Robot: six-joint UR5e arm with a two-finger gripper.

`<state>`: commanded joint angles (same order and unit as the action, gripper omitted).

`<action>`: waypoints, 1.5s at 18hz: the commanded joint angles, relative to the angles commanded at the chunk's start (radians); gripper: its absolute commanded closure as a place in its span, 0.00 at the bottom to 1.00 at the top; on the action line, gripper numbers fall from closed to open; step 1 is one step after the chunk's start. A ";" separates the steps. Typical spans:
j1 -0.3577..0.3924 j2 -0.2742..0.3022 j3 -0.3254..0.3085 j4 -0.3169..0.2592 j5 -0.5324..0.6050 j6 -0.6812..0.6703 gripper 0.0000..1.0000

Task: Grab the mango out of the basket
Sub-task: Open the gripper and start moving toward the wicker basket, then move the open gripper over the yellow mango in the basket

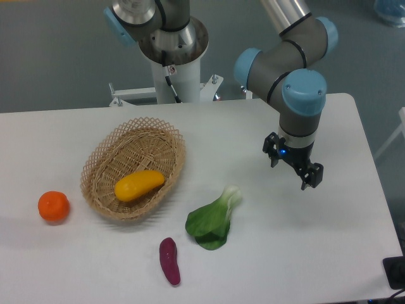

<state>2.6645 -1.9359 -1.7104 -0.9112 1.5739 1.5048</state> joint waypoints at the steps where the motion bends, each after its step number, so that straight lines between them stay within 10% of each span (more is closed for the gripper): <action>1: 0.000 0.000 0.000 0.000 0.000 0.000 0.00; 27: -0.044 0.031 -0.015 -0.063 -0.282 -0.172 0.00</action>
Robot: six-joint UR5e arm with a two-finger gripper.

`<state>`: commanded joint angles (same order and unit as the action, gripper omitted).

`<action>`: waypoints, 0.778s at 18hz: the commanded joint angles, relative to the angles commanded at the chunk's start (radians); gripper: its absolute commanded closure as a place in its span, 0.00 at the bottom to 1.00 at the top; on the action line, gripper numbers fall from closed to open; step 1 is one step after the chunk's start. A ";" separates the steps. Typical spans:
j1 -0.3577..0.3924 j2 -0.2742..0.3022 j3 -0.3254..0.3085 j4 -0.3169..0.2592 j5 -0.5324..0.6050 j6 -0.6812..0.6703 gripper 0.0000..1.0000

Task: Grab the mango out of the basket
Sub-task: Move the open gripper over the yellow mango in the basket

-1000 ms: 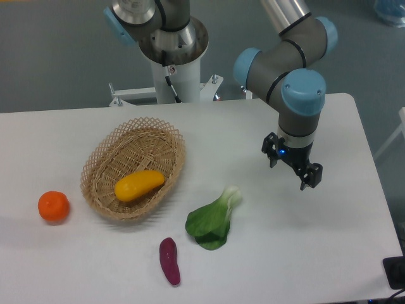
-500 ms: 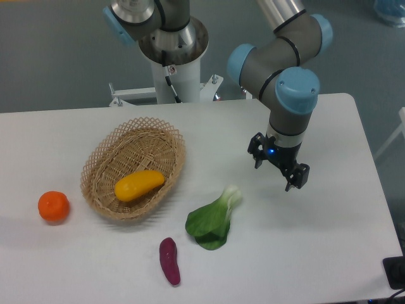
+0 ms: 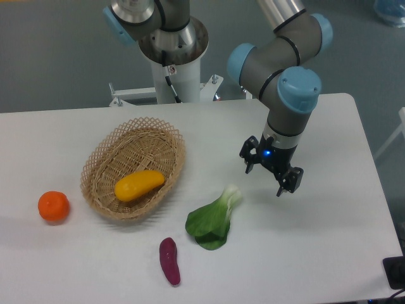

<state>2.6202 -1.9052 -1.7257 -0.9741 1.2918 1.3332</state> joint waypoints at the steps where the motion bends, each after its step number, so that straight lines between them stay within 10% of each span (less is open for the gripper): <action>1: -0.014 0.002 0.002 -0.006 -0.003 -0.020 0.00; 14: -0.290 0.000 -0.023 -0.011 0.004 -0.269 0.00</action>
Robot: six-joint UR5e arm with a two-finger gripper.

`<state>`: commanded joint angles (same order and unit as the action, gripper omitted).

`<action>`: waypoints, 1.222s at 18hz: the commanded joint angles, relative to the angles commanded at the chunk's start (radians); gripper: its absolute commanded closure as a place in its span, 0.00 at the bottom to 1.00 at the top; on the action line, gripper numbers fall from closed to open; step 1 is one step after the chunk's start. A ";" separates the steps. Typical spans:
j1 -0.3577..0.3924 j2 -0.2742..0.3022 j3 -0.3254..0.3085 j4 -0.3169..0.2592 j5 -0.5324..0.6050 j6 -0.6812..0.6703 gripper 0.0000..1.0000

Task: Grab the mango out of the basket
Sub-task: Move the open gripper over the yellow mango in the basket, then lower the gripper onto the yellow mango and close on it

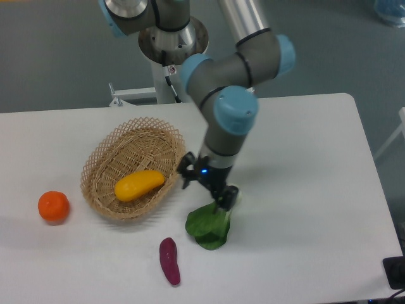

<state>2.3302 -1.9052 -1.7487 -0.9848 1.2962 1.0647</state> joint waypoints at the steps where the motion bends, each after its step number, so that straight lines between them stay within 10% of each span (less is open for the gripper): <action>1: -0.011 0.002 -0.003 0.000 0.000 -0.009 0.00; 22: -0.193 0.020 -0.137 0.025 0.064 -0.041 0.00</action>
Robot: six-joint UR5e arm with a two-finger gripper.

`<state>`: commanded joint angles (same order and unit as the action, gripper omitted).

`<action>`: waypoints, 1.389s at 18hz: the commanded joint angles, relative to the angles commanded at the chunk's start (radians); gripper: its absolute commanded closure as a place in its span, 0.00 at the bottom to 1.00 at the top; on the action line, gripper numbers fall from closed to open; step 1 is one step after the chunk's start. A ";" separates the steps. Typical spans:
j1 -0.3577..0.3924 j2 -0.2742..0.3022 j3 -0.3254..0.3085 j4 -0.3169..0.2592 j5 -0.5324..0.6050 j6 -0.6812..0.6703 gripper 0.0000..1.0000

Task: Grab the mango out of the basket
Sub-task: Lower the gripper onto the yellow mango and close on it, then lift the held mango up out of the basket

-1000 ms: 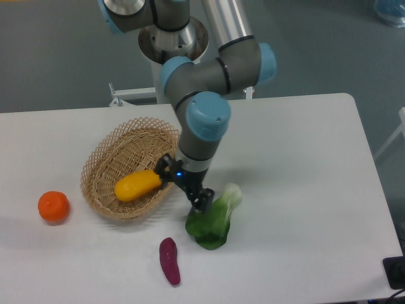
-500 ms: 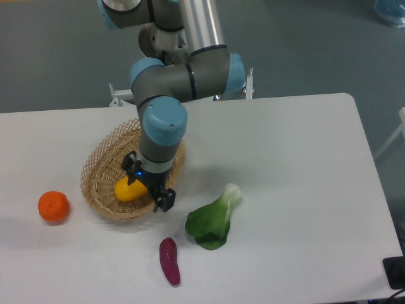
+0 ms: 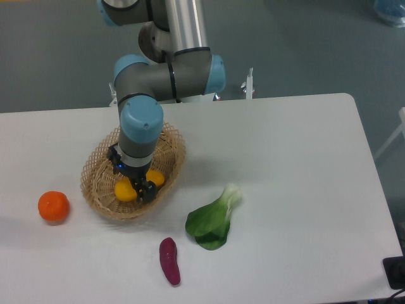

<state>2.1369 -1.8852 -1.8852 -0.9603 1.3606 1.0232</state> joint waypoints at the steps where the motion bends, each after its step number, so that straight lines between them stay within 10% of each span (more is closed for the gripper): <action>1: -0.002 -0.005 0.000 0.002 0.003 -0.012 0.00; 12: -0.040 -0.066 0.003 0.080 0.098 -0.063 0.00; 18: -0.040 -0.063 0.012 0.080 0.098 -0.075 0.57; 25: -0.040 -0.029 0.014 0.052 0.100 -0.077 0.63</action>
<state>2.0970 -1.9145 -1.8715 -0.9081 1.4603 0.9465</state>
